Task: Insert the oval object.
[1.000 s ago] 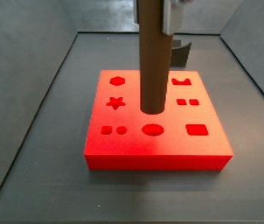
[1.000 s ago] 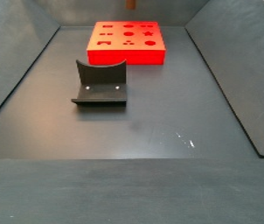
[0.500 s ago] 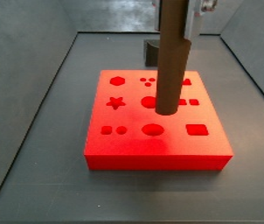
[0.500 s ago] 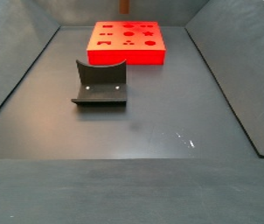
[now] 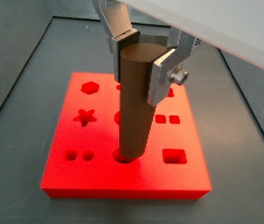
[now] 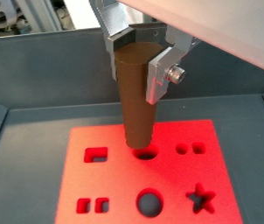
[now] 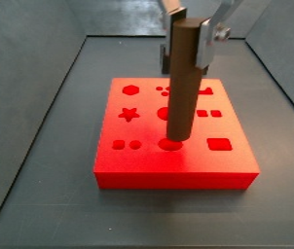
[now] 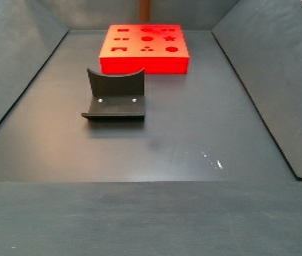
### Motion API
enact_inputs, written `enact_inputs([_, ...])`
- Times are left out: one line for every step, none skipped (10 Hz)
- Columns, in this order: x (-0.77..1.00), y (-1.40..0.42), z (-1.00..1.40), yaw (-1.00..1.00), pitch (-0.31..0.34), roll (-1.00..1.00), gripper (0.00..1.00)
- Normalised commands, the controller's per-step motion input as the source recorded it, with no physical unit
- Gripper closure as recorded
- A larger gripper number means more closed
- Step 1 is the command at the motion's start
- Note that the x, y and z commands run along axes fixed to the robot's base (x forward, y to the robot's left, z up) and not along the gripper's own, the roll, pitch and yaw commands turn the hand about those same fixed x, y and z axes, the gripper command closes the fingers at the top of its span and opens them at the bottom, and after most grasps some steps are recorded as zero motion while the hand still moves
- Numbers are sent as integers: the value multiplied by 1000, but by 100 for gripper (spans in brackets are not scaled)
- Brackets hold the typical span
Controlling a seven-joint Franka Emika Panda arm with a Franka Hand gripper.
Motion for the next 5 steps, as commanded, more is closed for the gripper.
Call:
enact_inputs([174, 60, -209, -14, 0, 46, 100])
enact_inputs([449, 217, -214, -174, 0, 70, 100])
enact_inputs([51, 0, -134, -249, 20, 76, 100])
enact_inputs([0, 0, -143, -291, 43, 79, 100])
enact_inputs([-29, -51, -140, -294, 40, 79, 100])
